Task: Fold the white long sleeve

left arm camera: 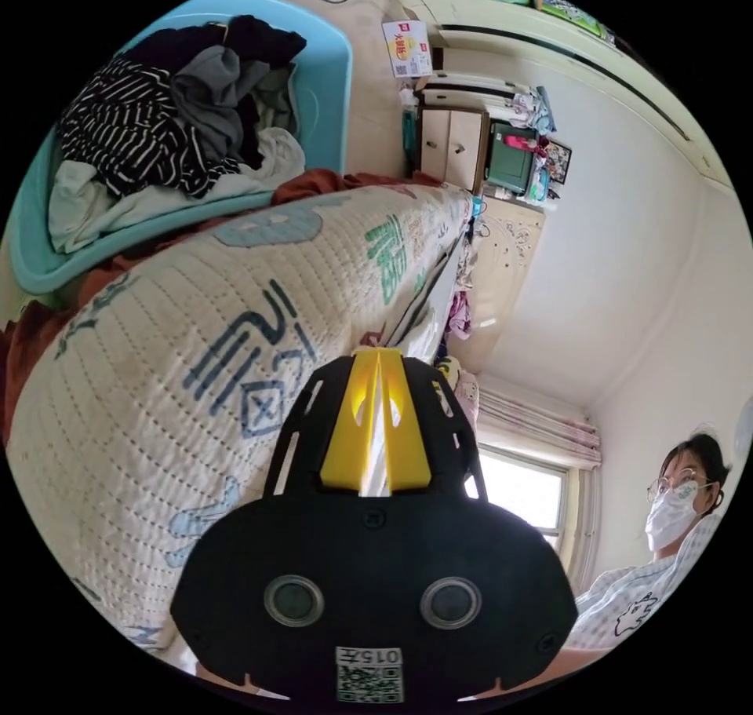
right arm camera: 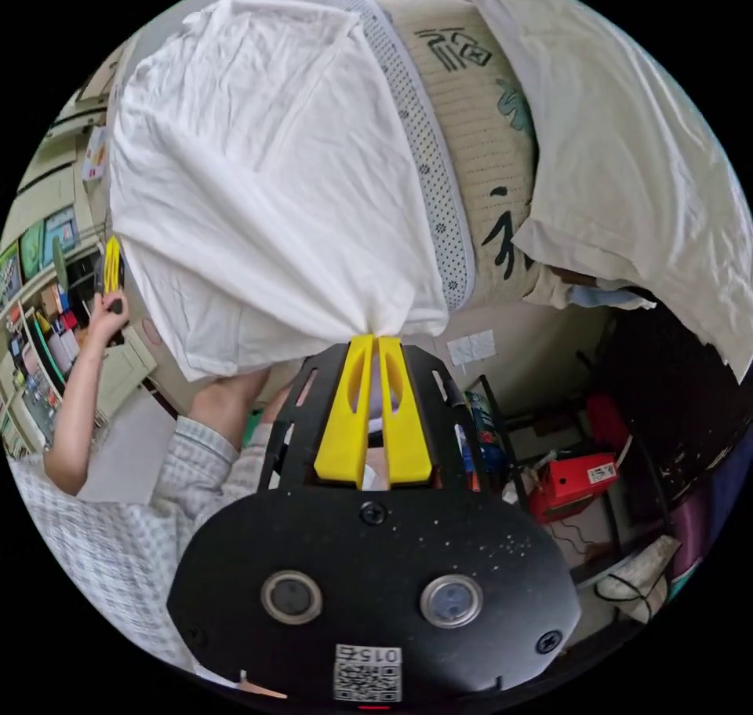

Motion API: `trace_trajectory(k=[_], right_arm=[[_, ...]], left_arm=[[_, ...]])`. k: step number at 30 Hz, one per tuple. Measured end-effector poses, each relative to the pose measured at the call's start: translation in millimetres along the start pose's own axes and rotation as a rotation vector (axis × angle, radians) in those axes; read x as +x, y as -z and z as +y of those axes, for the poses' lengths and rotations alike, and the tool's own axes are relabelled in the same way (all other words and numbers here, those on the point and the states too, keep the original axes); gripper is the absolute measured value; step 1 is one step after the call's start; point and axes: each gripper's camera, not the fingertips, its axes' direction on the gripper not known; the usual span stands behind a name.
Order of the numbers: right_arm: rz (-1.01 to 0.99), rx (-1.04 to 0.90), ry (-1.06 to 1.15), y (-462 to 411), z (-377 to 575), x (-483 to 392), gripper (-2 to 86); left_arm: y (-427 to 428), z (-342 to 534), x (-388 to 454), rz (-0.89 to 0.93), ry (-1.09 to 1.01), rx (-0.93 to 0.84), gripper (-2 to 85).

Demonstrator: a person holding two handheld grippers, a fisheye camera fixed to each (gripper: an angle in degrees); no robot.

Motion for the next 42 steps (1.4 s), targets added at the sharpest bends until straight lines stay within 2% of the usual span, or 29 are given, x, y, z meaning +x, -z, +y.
trace_trajectory(k=[3, 6, 9, 12, 17, 19, 24, 26, 29, 34, 42], right_arm=[[-0.058, -0.039, -0.039, -5, -6, 5, 0.1], [-0.041, -0.063, -0.087, -3, -17, 4, 0.3], [0.009, -0.121, -0.072, -2, -27, 0, 0.4], [0.026, -0.142, -0.066, 2, -34, -2, 0.4], [0.021, -0.136, -0.074, 9, -36, 3, 0.7], [-0.016, -0.12, -0.08, 13, -32, 11, 1.1], [-0.139, -0.067, -0.21, 14, -15, 47, 0.8], [-0.122, -0.09, -0.227, 8, -9, 56, 0.9], [-0.155, -0.1, -0.215, 1, -4, 63, 2.3], [-0.268, 0.105, -0.165, 26, -32, 61, 8.3], [-0.179, 0.031, -0.123, 16, -73, 59, 4.4]], left_arm=[[11, -13, -5, 0.015, -0.003, -0.028, 0.5], [0, -23, 1, 0.024, -0.038, -0.177, 5.2], [-19, -18, 11, -0.101, -0.075, -0.319, 7.3], [-41, -9, 19, -0.167, -0.117, -0.371, 7.8], [-66, -14, 7, -0.101, -0.062, -0.308, 7.1], [-67, -16, -4, -0.065, -0.034, -0.287, 2.4], [-38, -18, -13, -0.062, -0.056, -0.186, -0.1], [-28, -20, -21, -0.051, -0.036, -0.156, -0.3], [-30, -25, -27, -0.082, -0.047, -0.174, -0.4], [-39, -31, -30, -0.1, -0.071, -0.222, -0.4], [-46, -41, -36, -0.129, -0.101, -0.257, -0.4]])
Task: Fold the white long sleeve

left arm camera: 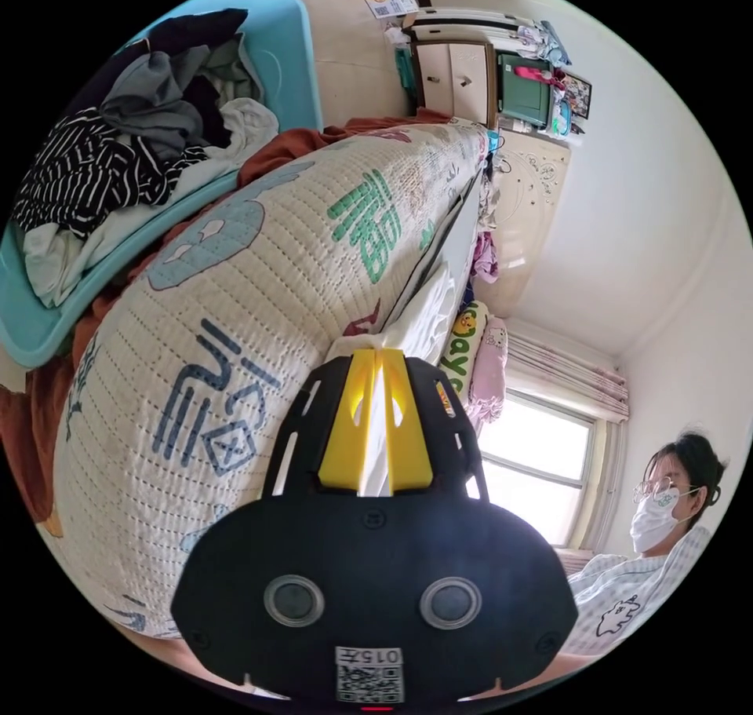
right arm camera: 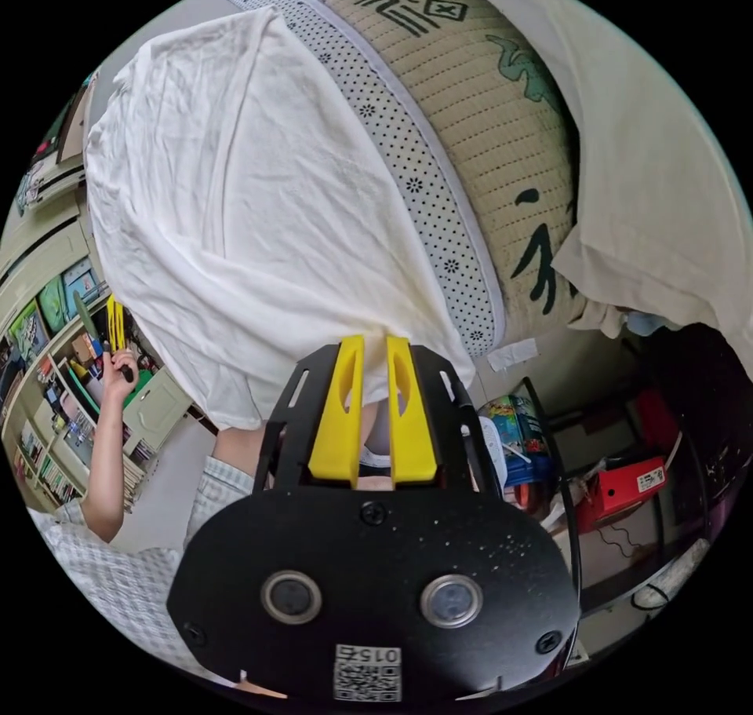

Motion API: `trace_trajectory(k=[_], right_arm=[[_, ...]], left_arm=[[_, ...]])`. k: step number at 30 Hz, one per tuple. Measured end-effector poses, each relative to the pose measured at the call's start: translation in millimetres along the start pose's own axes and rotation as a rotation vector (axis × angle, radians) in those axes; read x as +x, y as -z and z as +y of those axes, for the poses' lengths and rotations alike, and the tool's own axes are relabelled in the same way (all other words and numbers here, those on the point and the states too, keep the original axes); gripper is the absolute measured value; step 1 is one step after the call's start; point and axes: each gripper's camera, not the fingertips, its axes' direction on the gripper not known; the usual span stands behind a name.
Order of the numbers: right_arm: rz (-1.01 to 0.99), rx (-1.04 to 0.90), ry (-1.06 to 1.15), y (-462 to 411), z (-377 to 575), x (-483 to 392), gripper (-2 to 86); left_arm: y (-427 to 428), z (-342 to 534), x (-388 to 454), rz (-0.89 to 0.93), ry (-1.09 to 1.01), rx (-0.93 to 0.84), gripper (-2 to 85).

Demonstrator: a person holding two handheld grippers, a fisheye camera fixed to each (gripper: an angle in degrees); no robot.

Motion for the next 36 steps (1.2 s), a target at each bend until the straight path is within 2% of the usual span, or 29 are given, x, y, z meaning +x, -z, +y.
trace_trajectory(k=[6, 9, 11, 14, 23, 26, 29, 36], right_arm=[[0.0, 0.005, -0.012, 8, -3, 10, 0.3], [0.08, 0.087, -0.039, 22, 0, 12, 3.8], [0.057, 0.153, -0.021, 31, 1, 11, 7.3], [0.027, 0.1, 0.047, 26, -10, 3, 8.3], [0.132, 0.065, 0.109, 24, -30, -22, 1.2], [0.117, 0.108, 0.078, 36, -33, -14, 0.0], [0.117, 0.114, 0.025, 39, -39, -9, -0.4], [0.072, 0.088, -0.084, 32, -62, -11, 1.2]], left_arm=[[-4, -6, -7, -0.005, -0.01, 0.001, -0.4], [-6, -8, -12, -0.003, -0.007, 0.007, -0.4], [-8, -10, -14, 0.001, -0.004, 0.009, -0.4], [-10, -13, -18, 0.006, -0.009, 0.01, -0.3], [-13, -26, -27, 0.014, -0.004, 0.024, -0.4], [-15, -33, -29, 0.024, 0.019, 0.022, -0.4], [-14, -40, -20, -0.045, -0.023, 0.042, -0.5], [-27, -50, -29, -0.031, 0.049, 0.092, -0.5]])
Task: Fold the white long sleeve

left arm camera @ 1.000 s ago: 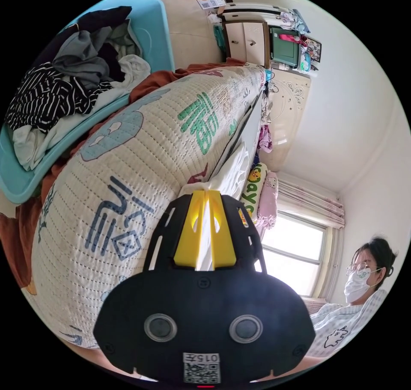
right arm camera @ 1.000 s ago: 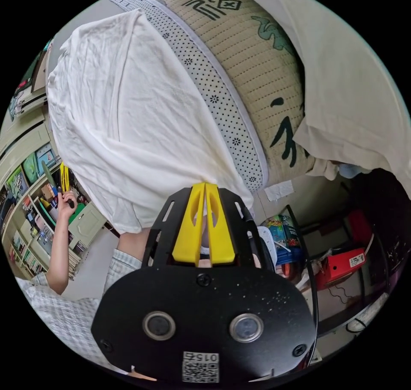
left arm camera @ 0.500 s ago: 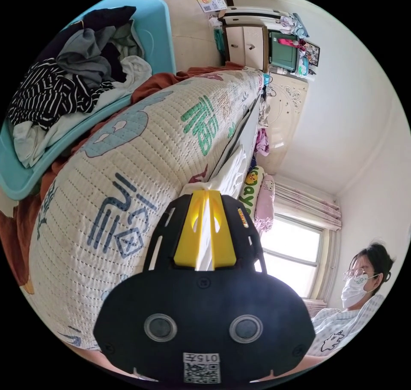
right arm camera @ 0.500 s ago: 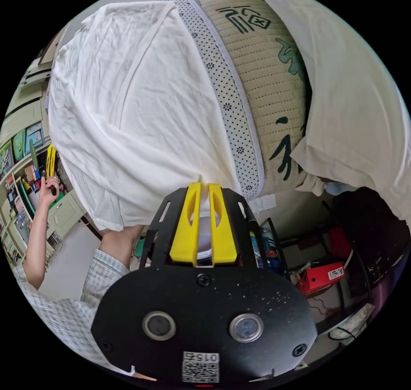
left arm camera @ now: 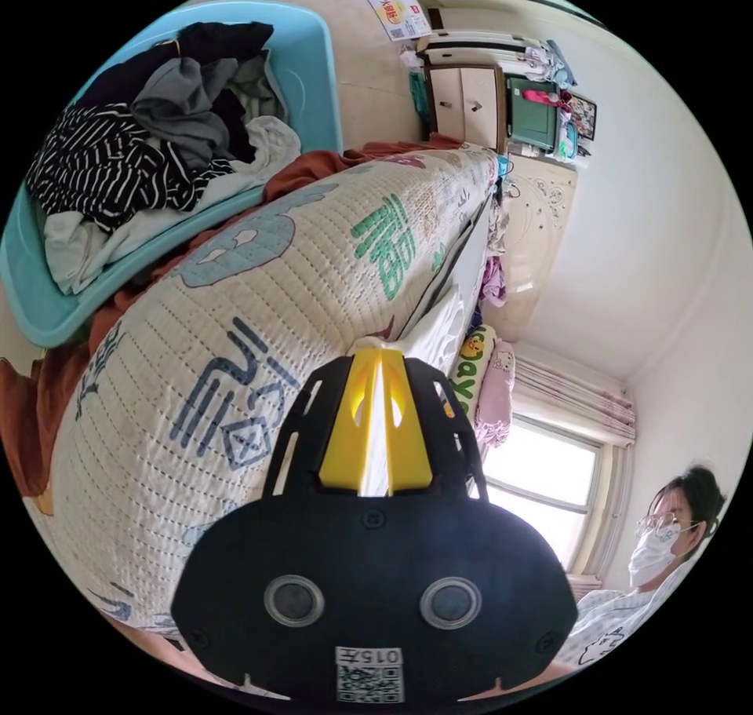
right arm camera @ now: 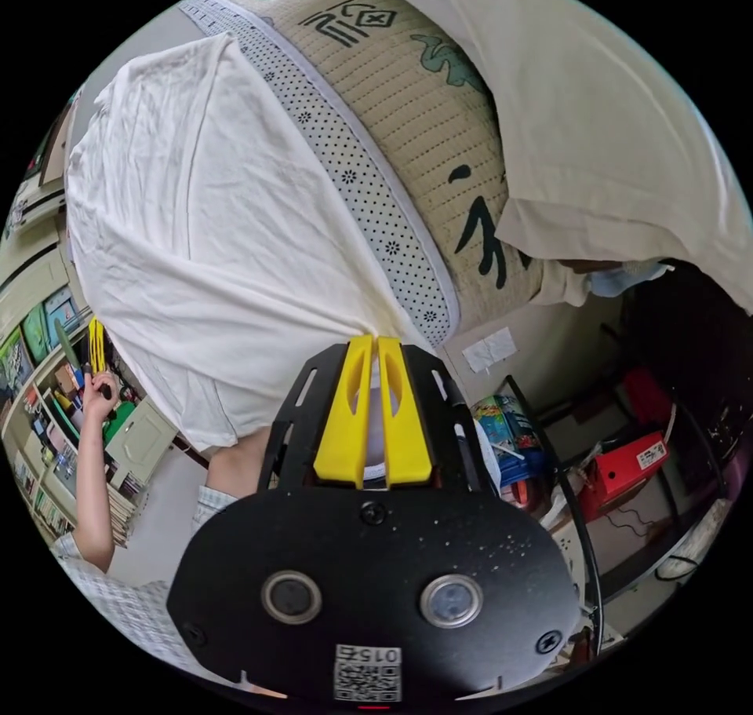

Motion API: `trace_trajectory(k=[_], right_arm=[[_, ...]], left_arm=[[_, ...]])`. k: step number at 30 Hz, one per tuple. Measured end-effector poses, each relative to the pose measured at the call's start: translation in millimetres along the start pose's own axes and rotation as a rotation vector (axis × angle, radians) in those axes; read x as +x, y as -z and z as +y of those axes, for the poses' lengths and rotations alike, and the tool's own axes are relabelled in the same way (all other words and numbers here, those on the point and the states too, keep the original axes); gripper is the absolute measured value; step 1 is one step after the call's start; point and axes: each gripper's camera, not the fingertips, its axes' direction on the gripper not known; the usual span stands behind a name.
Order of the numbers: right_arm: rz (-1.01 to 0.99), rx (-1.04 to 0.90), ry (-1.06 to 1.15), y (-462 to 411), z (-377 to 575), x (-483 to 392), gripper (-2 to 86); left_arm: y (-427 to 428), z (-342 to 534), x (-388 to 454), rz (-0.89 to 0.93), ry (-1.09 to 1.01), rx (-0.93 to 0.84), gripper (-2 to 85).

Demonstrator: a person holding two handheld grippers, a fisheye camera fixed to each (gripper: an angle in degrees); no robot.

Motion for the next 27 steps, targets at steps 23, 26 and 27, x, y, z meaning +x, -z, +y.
trace_trajectory(k=[23, 26, 27], right_arm=[[-0.148, 0.398, 0.483, 197, -242, -188, 11.4], [-0.148, 0.399, 0.603, 215, -286, -252, 12.7], [-0.13, 0.384, 0.636, 216, -301, -274, 13.2]], left_arm=[[-183, -172, 296, -0.26, -0.722, -0.344, 7.7], [-245, -193, 325, -0.321, -0.744, -0.38, 9.1], [-268, -202, 331, -0.347, -0.736, -0.407, 9.6]])
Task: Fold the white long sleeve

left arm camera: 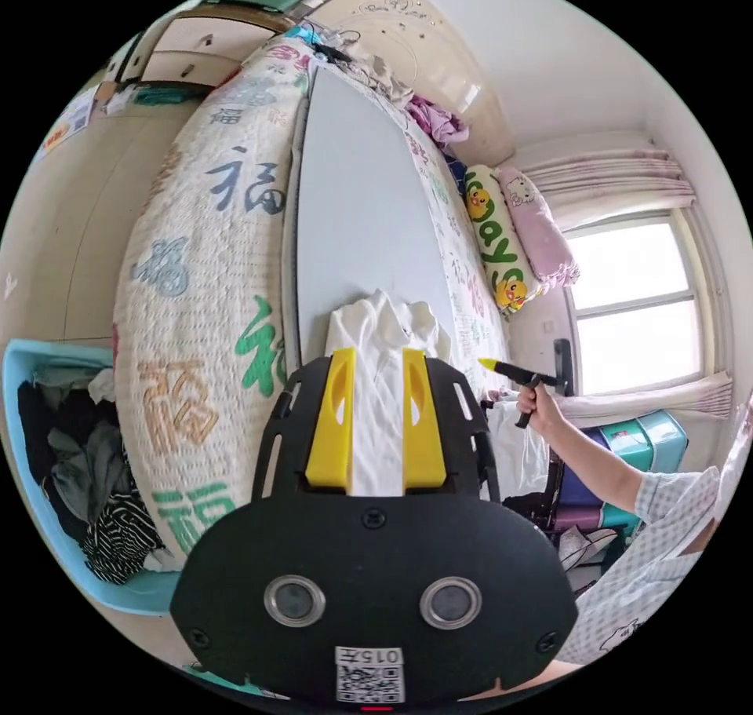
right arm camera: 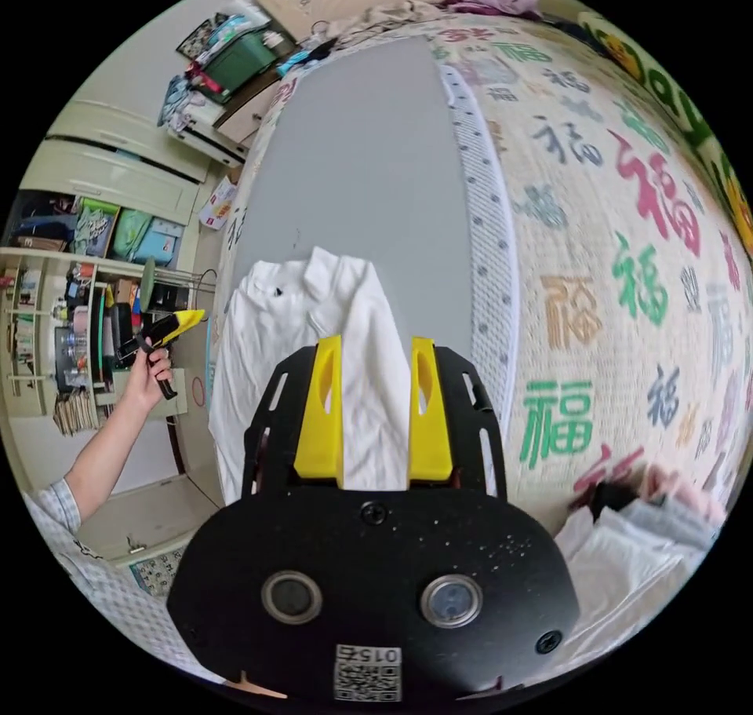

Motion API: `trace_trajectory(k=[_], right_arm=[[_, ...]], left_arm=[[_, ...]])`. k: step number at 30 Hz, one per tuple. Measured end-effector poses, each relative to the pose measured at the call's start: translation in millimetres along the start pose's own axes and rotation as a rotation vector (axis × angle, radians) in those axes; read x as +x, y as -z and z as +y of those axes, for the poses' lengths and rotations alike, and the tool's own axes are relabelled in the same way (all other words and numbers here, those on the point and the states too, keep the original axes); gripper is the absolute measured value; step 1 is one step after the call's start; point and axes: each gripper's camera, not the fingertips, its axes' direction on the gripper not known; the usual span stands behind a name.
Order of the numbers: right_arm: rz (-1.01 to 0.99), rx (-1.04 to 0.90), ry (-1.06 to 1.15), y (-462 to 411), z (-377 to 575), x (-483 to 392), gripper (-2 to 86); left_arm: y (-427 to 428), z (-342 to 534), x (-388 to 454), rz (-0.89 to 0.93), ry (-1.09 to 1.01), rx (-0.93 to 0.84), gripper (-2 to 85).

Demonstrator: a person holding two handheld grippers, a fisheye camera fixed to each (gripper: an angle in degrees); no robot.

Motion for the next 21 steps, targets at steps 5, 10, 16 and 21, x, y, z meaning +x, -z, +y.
trace_trajectory(k=[5, 10, 16, 21], right_arm=[[0.016, -0.071, 0.029, -34, -59, -16, 13.6], [-0.007, -0.103, -0.005, -62, -80, -15, 11.8], [0.03, -0.082, -0.015, -64, -81, -19, 3.8], [0.041, -0.056, 0.009, -44, -79, -23, 0.6]], left_arm=[[-30, -54, -3, -0.104, 0.028, -0.059, 10.3], [-56, -91, -9, -0.13, 0.018, -0.165, 9.7], [-67, -112, 1, -0.168, -0.057, -0.246, 3.8], [-55, -121, 12, -0.182, -0.105, -0.25, 0.1]])
